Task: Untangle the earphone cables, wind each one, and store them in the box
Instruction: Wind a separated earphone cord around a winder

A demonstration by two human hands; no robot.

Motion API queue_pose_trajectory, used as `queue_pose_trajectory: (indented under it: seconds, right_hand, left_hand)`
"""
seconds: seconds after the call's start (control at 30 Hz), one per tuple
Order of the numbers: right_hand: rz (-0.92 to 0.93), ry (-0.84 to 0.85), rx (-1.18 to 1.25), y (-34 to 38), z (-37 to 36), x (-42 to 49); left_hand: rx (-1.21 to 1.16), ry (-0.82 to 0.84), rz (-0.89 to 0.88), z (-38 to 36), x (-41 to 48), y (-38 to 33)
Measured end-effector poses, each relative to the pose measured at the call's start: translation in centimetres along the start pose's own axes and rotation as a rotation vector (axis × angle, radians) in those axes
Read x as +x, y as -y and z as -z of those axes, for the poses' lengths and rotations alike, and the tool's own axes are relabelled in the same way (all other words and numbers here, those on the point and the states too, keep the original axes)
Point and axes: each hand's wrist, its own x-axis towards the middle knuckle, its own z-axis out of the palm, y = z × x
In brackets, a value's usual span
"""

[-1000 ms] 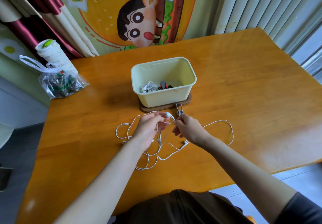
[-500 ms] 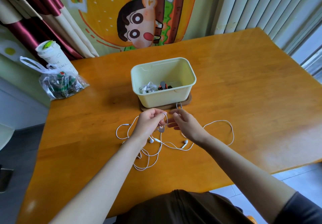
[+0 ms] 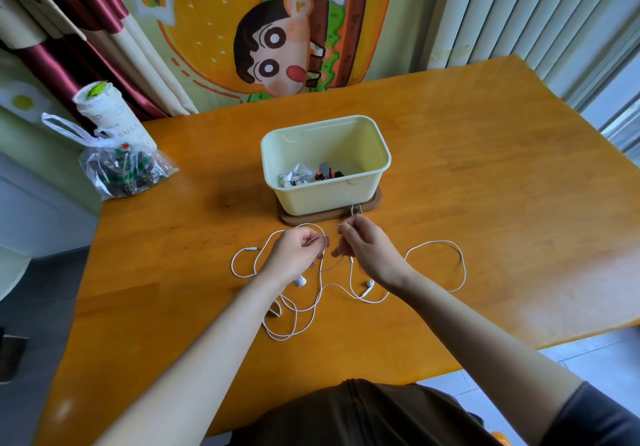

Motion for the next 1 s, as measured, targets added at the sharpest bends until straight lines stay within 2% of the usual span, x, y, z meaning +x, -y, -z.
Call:
queue_pose_trajectory:
  seconds: [0.13, 0.37, 0.53, 0.67, 0.7, 0.8, 1.0]
  right_hand:
    - [0.001, 0.103, -0.065, -0.2, 0.0, -0.1]
    - [0.020, 0.188, -0.067, 0.7, 0.1, 0.3]
    - [0.020, 0.014, -0.024, 1.1, 0.2, 1.3]
    - [0.036, -0.035, -0.012, 1.4, 0.2, 1.6]
    - [0.035, -0.044, -0.012, 1.3, 0.2, 1.6]
    - [0.030, -0.043, -0.035, 0.9, 0.4, 1.6]
    - [0.042, -0.030, -0.069, -0.3, 0.8, 1.4]
  left_hand:
    - [-0.128, -0.016, 0.022, -0.5, -0.2, -0.4]
    - [-0.218, -0.069, 0.111, -0.6, 0.2, -0.5]
    - [-0.186, 0.008, 0.059, -0.3, 0.1, -0.2]
    - [0.082, 0.082, 0.008, -0.1, 0.2, 0.6]
    - [0.086, 0.081, 0.003, 0.0, 0.3, 0.8]
    - [-0.109, 0.034, 0.016, 0.1, 0.1, 0.9]
    - [-0.795, 0.003, 0.099, -0.1, 0.0, -0.4]
